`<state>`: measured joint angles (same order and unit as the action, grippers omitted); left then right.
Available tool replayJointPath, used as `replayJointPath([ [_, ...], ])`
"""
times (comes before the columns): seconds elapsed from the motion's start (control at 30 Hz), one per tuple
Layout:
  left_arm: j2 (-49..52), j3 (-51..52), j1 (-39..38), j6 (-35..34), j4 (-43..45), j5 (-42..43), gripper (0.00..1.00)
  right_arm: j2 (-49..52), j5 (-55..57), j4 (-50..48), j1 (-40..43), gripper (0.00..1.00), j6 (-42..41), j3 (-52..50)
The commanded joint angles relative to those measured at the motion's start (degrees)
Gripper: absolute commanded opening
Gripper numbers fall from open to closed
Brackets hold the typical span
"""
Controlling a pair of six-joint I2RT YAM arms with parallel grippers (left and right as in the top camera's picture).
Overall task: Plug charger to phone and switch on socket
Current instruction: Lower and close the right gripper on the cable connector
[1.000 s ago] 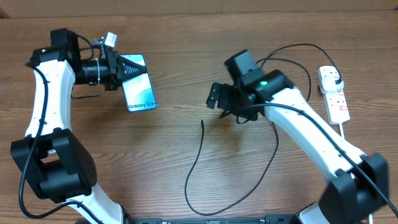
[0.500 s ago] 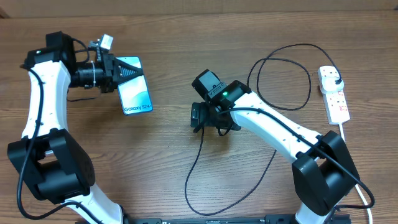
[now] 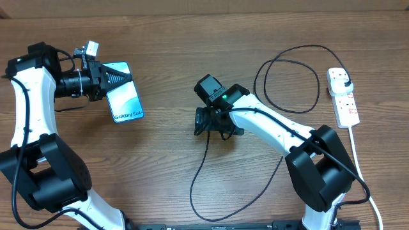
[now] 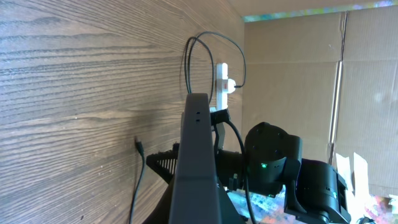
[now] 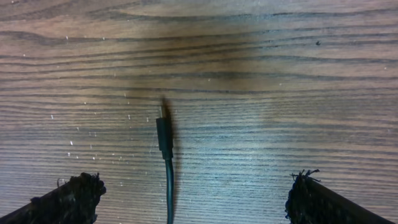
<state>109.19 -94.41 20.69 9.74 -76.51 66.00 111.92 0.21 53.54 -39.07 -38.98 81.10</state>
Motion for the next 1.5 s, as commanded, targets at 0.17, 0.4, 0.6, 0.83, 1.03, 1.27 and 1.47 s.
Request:
replayJointPath([
  [0.17,-1.7,-0.6,0.3,1.9,-0.2,2.4,0.04,5.3,-0.2,7.0,-0.5,0.99,1.7,9.9],
  [0.4,-1.7,-0.6,0.3,1.9,-0.2,2.4,0.04,8.7,-0.3,9.0,-0.5,0.97,2.0,12.0],
  [0.6,-1.7,-0.6,0.3,1.9,-0.2,2.4,0.04,8.7,-0.2,8.9,-0.5,0.92,3.1,11.9],
  [0.83,-1.7,-0.6,0.3,1.9,-0.6,2.4,0.04,9.6,-0.2,8.9,-1.1,0.92,3.1,11.9],
  [1.03,-1.7,-0.6,0.3,1.9,-0.6,2.4,0.04,12.1,-0.2,8.9,-3.0,0.92,3.0,11.9],
  [1.27,-1.7,-0.6,0.3,1.9,-0.6,2.4,0.05,12.4,0.6,8.5,-3.0,0.81,3.0,11.9],
  [1.47,-1.7,-0.6,0.3,1.9,-0.6,2.4,0.04,12.5,1.1,8.1,-3.0,0.58,3.1,11.2],
])
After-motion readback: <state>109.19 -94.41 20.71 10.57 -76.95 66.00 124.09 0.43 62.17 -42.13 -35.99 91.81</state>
